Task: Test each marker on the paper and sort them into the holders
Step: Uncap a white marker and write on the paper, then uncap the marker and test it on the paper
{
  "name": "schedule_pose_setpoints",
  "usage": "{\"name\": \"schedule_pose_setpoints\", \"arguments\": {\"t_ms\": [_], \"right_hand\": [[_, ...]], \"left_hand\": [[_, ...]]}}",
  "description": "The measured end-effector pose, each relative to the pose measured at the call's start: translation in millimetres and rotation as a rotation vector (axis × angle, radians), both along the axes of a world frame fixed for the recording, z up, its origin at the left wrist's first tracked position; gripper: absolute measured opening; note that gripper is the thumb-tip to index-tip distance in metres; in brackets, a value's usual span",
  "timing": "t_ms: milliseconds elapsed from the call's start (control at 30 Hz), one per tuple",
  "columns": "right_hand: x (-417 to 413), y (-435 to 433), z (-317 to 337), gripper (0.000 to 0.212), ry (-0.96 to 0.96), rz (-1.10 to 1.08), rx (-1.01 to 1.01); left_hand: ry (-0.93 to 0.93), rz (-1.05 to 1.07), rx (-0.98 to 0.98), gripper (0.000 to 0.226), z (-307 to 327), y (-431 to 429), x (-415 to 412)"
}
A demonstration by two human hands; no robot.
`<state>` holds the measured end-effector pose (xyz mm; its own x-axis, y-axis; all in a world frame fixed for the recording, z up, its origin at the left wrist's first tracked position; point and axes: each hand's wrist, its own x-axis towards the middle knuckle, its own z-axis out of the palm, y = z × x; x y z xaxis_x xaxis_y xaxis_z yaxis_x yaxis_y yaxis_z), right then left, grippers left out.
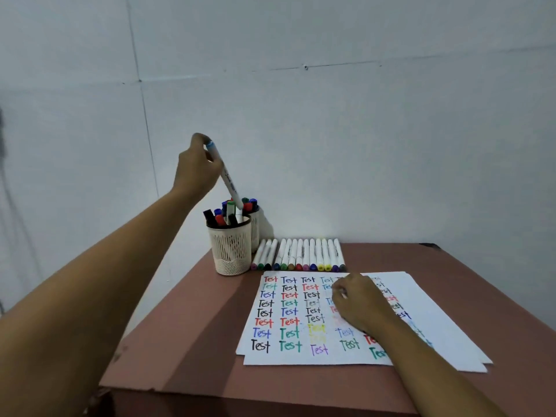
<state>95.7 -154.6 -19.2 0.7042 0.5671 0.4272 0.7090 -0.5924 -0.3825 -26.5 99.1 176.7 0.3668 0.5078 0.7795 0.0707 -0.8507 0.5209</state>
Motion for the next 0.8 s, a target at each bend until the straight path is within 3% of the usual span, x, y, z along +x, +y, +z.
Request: {"name": "schedule_pose_setpoints", "arguments": {"t_ms": [167, 367, 433, 533, 667, 800], "right_hand": [[-2, -1, 2, 0.03, 0.013, -0.002, -0.014], [-4, -1, 2, 0.031, 0.015, -0.002, -0.022], [-3, -1, 2, 0.031, 0.012, -0.003, -0.022], [-3, -1, 4, 0.031, 0.005, -0.01, -0.033], [-4, 0, 6, 0.031, 0.001, -0.009, -0.038], [-5, 0, 7, 0.031, 0.004, -0.013, -0.049]], "left_hand": [[0.144, 0.032, 0.15, 0.022, -30, 7, 20], [0.601, 0.248, 0.343, 0.028, -61, 11, 28], [0.587, 0.268, 0.374, 0.031, -66, 11, 29], [0.41, 0.234, 0.426, 0.032, -70, 3, 30], [0.244, 0.055, 0.493, 0.027, -86, -29, 36], [0.397, -0.162, 0.327, 0.032, -127, -71, 52]]}}
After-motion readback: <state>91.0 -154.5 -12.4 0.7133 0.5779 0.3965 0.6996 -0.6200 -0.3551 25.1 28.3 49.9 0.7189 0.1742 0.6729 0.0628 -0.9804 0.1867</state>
